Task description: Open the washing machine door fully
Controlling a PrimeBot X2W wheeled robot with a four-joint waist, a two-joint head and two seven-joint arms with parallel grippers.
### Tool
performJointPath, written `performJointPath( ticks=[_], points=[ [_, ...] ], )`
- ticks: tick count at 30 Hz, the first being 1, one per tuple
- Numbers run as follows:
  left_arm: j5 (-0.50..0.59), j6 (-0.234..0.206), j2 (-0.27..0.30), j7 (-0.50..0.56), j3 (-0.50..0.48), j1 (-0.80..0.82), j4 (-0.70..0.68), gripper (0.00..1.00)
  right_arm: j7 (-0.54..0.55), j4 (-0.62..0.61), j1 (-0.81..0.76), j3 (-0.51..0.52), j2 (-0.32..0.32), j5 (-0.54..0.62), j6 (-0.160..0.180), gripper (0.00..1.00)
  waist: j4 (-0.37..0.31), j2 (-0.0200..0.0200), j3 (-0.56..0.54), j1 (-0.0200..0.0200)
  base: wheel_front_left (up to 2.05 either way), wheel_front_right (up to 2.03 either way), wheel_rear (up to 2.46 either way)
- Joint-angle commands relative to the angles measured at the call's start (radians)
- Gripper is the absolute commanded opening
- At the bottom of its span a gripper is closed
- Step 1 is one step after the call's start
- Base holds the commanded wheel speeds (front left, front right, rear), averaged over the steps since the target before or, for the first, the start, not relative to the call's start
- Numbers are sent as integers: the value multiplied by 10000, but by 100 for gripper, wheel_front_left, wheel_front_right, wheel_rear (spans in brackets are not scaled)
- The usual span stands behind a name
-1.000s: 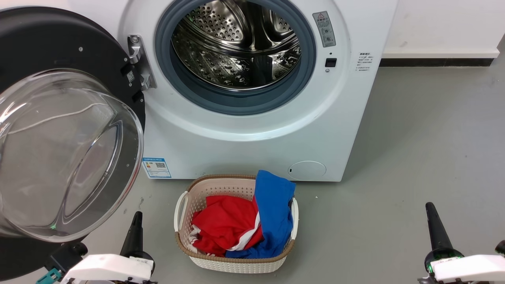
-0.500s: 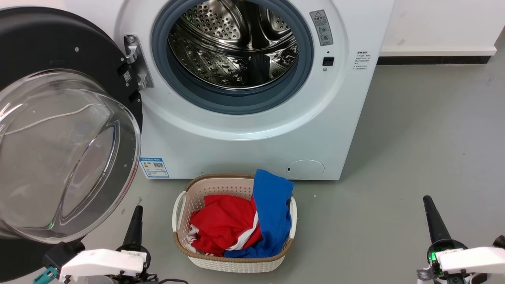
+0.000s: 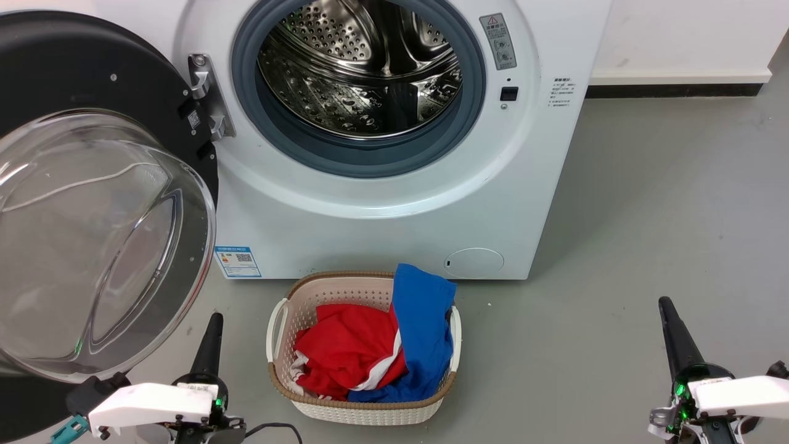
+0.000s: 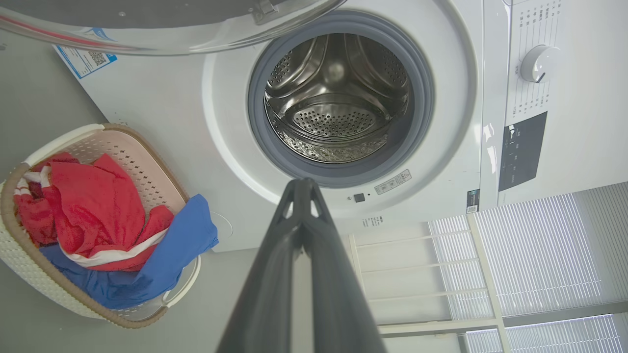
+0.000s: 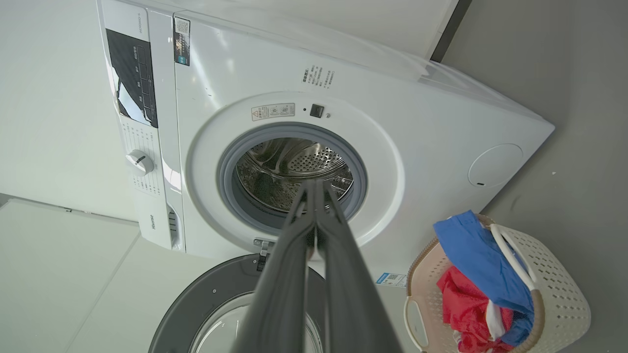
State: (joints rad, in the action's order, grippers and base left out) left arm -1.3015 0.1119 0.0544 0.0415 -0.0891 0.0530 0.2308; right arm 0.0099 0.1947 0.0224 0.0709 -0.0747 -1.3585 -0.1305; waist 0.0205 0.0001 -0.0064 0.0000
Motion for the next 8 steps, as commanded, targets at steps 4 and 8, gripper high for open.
performJointPath(
  ticks=[4,8],
  points=[
    [-513,61,6,122,-68,267,-6,0,139,56,320,26,-46,-477,-3,0,-23,-1,11,0,0,0,0],
    [-872,90,-1,210,-92,322,17,0,229,116,413,38,-40,-806,-3,0,-45,-1,21,0,0,0,0]
  ],
)
